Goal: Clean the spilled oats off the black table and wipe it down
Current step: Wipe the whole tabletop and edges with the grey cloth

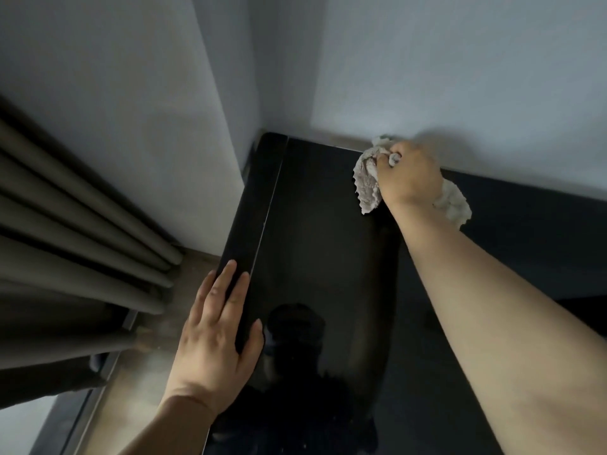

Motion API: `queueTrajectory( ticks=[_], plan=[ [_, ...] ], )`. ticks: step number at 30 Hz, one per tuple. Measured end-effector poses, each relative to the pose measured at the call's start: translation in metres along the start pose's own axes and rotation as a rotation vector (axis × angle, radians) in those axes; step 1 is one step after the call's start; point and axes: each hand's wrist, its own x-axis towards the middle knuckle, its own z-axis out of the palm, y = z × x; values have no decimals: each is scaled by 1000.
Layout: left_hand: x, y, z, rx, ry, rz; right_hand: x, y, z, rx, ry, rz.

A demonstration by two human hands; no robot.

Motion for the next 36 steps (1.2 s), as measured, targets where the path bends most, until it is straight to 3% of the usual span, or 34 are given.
queueTrajectory(
  ticks=[7,11,16,19,21,24,28,32,36],
  plan=[
    [0,1,0,-4,0,-9,-101,0,-34,47,-91,-302],
    [1,1,0,4,1,-11,-144,3,-62,154,-344,-284],
    [1,-1,2,-5,0,-12,-55,-23,-51,159,-55,-295],
    [1,-2,2,1,-2,-1,2,-41,-11,123,-62,-169],
    [1,-2,1,4,-3,-2,3,-52,14,52,-59,-113],
    [1,-1,0,4,-14,-7,-34,-58,19,-7,32,-178],
    [1,0,1,10,-40,-12,-94,-30,-8,141,-59,-347],
    [1,-1,-1,-2,-35,-15,-138,-16,-49,296,-273,-276],
    [1,0,0,3,-30,-12,-88,-11,-57,230,63,-230]
  ],
)
